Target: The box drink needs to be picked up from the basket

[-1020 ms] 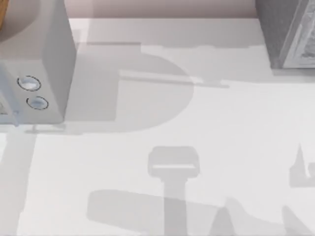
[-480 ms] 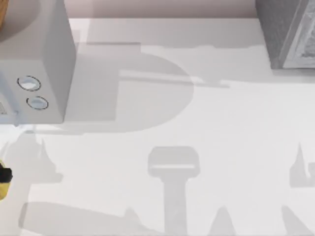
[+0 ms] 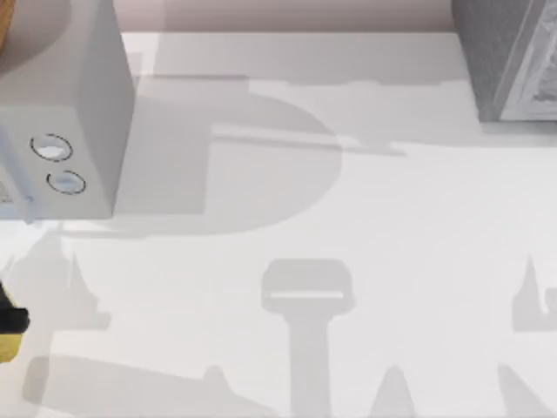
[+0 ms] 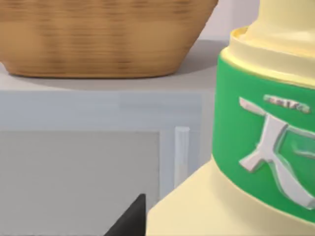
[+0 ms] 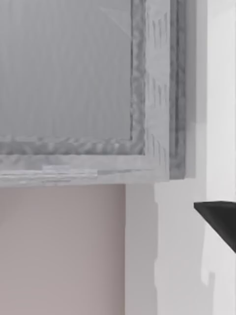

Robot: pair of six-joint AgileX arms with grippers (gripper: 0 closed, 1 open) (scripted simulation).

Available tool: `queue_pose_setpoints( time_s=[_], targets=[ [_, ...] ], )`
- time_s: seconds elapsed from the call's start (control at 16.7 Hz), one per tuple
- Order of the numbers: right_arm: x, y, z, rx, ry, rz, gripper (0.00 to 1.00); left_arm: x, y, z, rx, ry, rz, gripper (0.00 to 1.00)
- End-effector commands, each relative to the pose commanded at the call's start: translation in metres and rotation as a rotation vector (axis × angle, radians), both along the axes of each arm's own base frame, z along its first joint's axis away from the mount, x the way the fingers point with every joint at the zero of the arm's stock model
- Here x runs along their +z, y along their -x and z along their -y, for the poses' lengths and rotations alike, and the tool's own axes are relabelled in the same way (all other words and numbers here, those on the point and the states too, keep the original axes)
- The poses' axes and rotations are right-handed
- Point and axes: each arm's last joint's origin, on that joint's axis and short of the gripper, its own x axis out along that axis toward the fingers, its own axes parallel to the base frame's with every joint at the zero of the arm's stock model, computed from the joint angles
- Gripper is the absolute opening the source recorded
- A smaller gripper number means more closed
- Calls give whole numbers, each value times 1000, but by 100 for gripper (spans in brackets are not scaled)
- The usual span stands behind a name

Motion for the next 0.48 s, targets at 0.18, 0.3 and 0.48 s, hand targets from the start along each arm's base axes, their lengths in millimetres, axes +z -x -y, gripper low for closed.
queue_pose_setpoints(
  time_s=[0.18,0.3,0.48],
  targets=[
    [0,0,0,0,0,0,100,1,-3,-6,26,3,-9,0],
    [0,0,0,0,0,0,100,5,-6,-14,60,5,-5,0],
    [0,0,0,0,0,0,100,13,-11,-31,127,5,8,0]
  ],
)
